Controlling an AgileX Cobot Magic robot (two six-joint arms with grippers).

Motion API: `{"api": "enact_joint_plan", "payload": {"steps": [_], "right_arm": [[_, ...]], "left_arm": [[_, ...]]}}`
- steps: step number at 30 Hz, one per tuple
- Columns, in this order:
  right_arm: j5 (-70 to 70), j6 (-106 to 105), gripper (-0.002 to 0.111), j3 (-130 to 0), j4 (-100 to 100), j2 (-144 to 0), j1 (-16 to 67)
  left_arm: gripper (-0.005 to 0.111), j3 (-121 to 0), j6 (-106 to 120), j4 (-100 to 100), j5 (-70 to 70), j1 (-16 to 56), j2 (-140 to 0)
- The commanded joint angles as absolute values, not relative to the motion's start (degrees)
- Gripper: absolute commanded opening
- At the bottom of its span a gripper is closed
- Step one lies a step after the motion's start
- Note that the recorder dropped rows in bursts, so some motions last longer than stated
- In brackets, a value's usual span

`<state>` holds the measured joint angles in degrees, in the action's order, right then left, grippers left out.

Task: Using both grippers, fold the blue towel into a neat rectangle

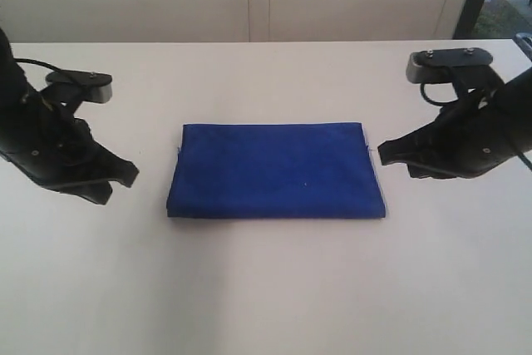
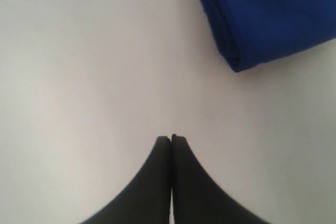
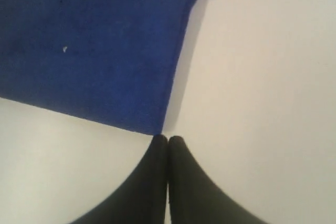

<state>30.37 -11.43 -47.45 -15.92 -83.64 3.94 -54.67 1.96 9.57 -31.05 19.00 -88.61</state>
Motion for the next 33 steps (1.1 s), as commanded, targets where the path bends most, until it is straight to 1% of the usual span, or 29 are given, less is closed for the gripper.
{"api": "enact_joint_plan", "payload": {"steps": [1,6,9,16,25,33], "right_arm": [[32.84,-11.19,0.000,-46.56,-16.39,-79.73,0.48],[35.08,-11.10,0.000,-46.56,-16.68,-75.75,-0.71],[35.61,-9.75,0.000,-46.56,-16.68,-72.55,-0.71],[36.17,-9.76,0.000,-46.56,-15.64,-61.74,-0.71],[39.59,-9.76,0.000,-46.56,-14.95,-42.05,-0.71],[47.22,-10.28,0.000,-46.56,-10.02,-23.37,-0.71]], "left_arm": [[0.000,-53.74,1.41,10.10,-36.82,13.76,-83.43],[0.000,-53.74,2.60,10.10,-40.45,10.47,-78.05],[0.000,-52.76,2.60,10.24,-40.35,10.47,-73.69],[0.000,-45.52,3.08,11.01,-39.07,10.47,-60.51],[0.000,-40.34,3.22,12.57,-39.55,10.47,-42.06],[0.000,-39.18,3.46,13.61,-41.27,10.47,-27.89]]}}
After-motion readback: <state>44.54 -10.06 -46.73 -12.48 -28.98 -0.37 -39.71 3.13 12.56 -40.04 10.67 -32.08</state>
